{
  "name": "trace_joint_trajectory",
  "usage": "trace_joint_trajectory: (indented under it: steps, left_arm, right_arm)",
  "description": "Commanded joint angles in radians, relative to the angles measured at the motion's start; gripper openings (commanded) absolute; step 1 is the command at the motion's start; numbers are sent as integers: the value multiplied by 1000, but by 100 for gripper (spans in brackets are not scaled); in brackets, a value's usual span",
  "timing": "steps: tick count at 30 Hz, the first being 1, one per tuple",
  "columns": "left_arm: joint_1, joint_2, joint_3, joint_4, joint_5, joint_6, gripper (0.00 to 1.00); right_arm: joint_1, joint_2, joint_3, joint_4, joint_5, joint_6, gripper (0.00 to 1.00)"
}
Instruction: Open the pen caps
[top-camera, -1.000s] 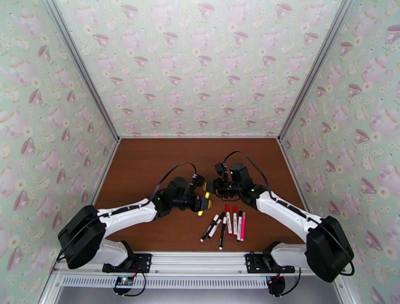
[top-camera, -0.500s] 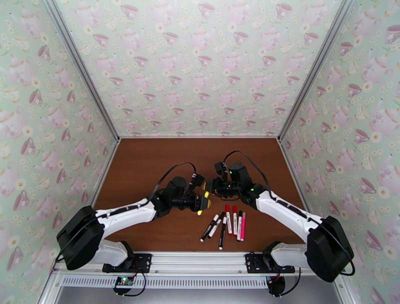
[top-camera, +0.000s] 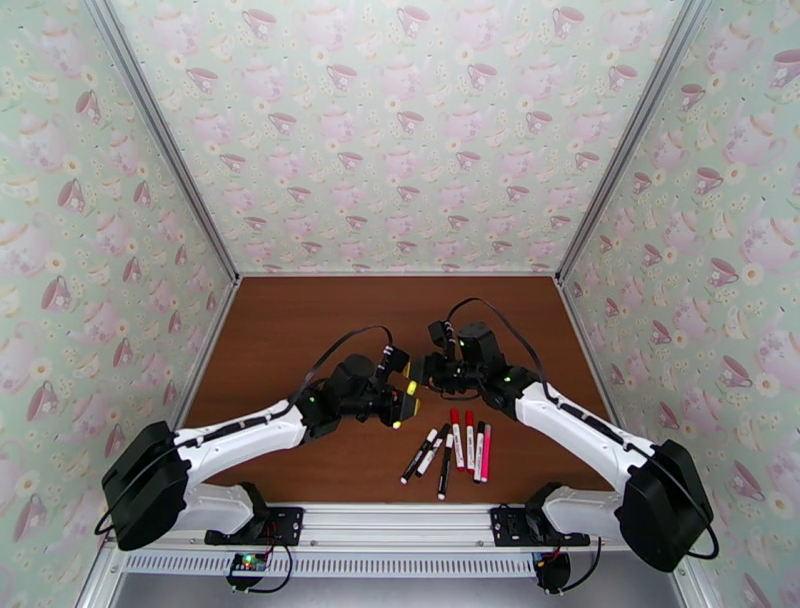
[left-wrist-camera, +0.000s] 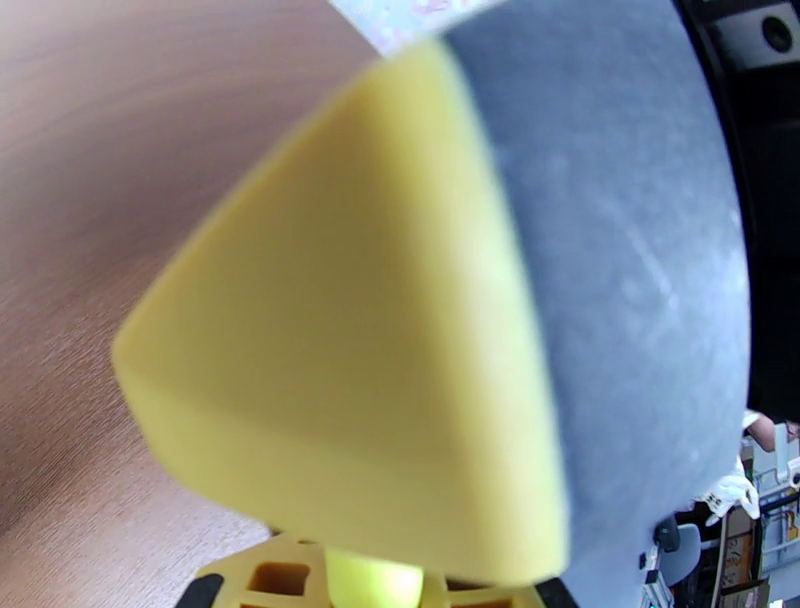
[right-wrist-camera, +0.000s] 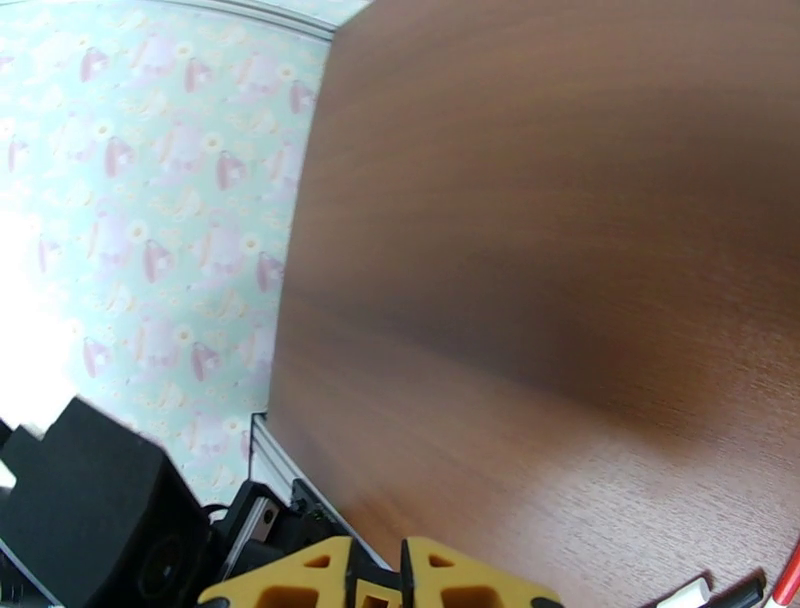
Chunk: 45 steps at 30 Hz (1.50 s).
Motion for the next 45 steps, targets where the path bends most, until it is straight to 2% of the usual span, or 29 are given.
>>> trace_joint_trajectory:
  steps: [1, 8, 14, 18, 23, 26, 32, 41, 45]
  left_arm:
    - [1, -46, -32, 15, 134, 16, 7]
    - [3, -61, -43, 19, 132, 19, 7]
    - [-44, -48, -6, -99, -9, 90, 7]
    - [-60, -43, 5, -119, -50, 103, 7]
    - [-43, -75, -19, -56, -13, 57, 7]
    - [-18, -101, -26, -52, -12, 33, 7]
    - [48, -146, -71, -2, -38, -42, 7]
    - [141, -187, -124, 55, 3, -105, 8]
    - [168, -222, -137, 41, -2, -101, 8]
  right_arm:
    - [-52, -28, 46, 65, 50, 5, 6]
    - [-67, -51, 57, 48, 74, 32, 6]
    - [-83, -44, 85, -30, 125, 70, 6]
    - [-89, -46, 99, -71, 168, 52, 6]
    - [-98, -32, 115, -82, 148, 5, 7]
    - [-97, -11, 149, -162, 158, -91, 9]
    - [-97, 41, 192, -314, 304, -247, 9]
    - [-81, 208, 231, -334, 554, -354, 10]
    - [-79, 281, 230, -280, 640, -369, 10]
